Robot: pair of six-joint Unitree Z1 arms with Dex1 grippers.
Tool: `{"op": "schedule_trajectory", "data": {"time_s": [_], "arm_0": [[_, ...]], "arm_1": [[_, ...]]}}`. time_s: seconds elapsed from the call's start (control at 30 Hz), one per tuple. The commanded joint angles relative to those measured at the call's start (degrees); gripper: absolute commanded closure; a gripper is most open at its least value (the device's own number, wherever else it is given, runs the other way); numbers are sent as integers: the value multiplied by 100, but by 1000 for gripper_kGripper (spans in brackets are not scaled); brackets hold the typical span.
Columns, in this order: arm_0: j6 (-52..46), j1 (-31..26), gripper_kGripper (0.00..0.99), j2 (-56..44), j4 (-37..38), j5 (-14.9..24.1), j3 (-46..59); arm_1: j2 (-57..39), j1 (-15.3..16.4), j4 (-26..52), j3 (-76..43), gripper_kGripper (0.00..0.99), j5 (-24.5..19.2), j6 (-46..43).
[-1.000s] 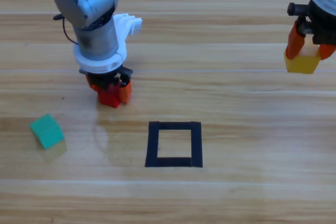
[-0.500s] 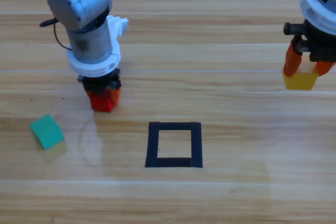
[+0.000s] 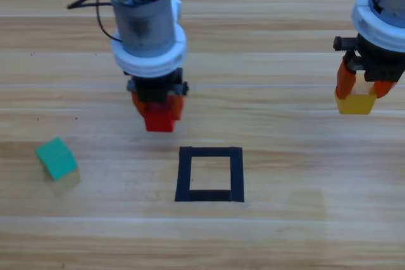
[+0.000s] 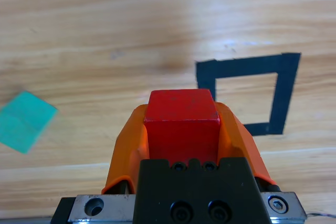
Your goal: Stack the blocks in the rectangular block: red at the bottom, yellow in the middle, green on top
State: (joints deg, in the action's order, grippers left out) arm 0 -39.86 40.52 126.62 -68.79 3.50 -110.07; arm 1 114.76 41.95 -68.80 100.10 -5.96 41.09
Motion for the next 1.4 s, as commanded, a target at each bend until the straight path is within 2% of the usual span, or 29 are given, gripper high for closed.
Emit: {"op": "schedule_trajectory", "data": {"time_s": [0.03,0.27,0.5,0.8,1.4], "arm_0": [[-646,712,990,179,-29,63,-23],[-1279,958,990,250,-29,-122,-32],[-1604,1213,990,460,-29,10,-261],[-1543,1345,990,1067,-29,124,-647],[-1367,1310,990,1260,15,274,-709]], "arm_1": [[407,164,103,-140,990,86,-48],[442,164,112,-140,990,86,-48],[486,164,130,-140,990,122,-74],[503,164,174,-149,990,157,-109],[556,164,226,-167,990,218,-145]]}}
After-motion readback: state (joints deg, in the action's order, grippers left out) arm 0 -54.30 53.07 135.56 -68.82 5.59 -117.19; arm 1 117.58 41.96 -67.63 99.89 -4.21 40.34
